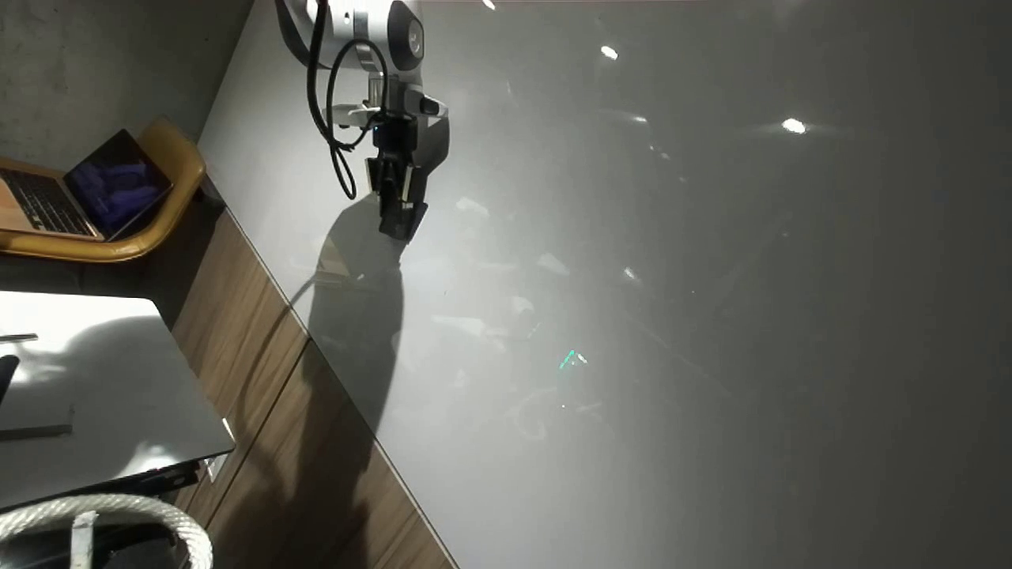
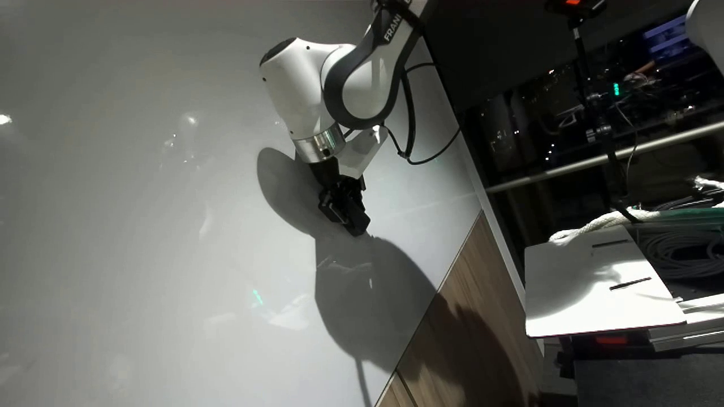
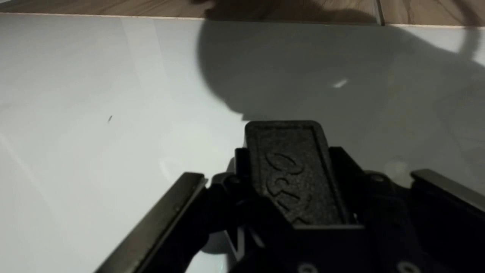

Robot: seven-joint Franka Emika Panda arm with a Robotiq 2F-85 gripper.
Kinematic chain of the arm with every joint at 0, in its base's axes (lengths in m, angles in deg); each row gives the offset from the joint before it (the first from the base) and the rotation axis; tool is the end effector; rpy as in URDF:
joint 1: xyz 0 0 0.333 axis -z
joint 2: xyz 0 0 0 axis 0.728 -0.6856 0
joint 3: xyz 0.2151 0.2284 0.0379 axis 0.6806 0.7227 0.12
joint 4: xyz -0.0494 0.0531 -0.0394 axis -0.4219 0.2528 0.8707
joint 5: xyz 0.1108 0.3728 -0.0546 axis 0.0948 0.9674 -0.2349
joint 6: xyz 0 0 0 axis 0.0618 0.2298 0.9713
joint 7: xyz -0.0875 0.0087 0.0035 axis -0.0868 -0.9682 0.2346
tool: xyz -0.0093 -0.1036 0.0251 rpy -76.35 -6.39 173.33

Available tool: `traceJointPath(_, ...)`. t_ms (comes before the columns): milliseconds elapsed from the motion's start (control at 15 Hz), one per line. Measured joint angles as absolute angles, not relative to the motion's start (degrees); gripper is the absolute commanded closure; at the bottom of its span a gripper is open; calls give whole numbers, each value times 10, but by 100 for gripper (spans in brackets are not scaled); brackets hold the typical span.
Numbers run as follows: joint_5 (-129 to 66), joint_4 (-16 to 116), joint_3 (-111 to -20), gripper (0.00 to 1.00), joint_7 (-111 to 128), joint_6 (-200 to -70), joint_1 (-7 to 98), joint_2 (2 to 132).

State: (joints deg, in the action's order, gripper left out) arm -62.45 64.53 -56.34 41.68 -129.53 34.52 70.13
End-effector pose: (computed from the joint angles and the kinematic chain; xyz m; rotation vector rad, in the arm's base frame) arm 0.6080 0.1683 0.4130 2.7568 -0.0224 0.4921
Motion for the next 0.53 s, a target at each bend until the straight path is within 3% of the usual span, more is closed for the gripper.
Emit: traceJointPath(533, -622, 791, -596, 71, 415, -1410, 376, 715)
